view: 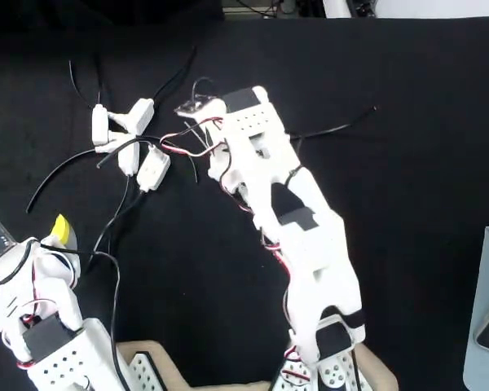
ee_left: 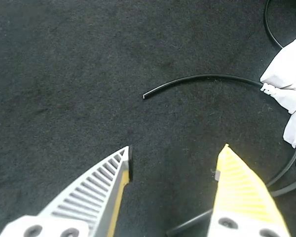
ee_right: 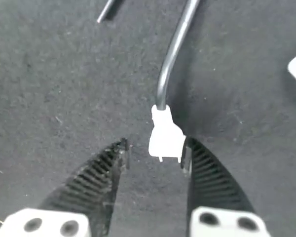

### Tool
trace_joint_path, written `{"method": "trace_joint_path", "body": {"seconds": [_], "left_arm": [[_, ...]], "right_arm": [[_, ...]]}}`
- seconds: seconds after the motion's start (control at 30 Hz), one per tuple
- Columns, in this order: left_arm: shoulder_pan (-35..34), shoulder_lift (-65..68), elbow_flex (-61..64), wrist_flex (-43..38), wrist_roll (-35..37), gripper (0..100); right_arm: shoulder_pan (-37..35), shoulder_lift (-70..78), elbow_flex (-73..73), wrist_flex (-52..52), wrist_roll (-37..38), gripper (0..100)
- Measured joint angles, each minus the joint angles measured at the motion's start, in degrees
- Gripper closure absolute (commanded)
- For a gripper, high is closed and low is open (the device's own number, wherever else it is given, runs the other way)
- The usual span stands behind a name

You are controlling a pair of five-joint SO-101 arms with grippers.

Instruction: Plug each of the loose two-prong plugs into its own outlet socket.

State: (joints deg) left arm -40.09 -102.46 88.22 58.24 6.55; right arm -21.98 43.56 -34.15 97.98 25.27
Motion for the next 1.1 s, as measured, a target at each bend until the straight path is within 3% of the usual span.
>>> {"method": "trace_joint_path", "body": {"seconds": [0.43, 0.6, 0.73, 1.03, 1.1], "left_arm": [[0.00, 0.00, 0.00, 0.00, 0.00, 72], [0.00, 0.00, 0.00, 0.00, 0.00, 72], [0.00, 0.00, 0.00, 0.00, 0.00, 72], [0.00, 0.00, 0.00, 0.00, 0.00, 72], [0.00, 0.00, 0.00, 0.00, 0.00, 72]], "right_arm": [[2.11, 4.48, 0.00, -0.18, 3.78, 82.0], [0.44, 4.48, 0.00, -0.18, 3.78, 99.3], [-1.49, 4.48, 0.00, 0.26, 3.52, 98.8], [-3.25, -1.67, -0.44, 0.79, -5.80, 98.3], [-3.25, -3.34, -0.26, 0.79, -6.86, 93.9]]}}
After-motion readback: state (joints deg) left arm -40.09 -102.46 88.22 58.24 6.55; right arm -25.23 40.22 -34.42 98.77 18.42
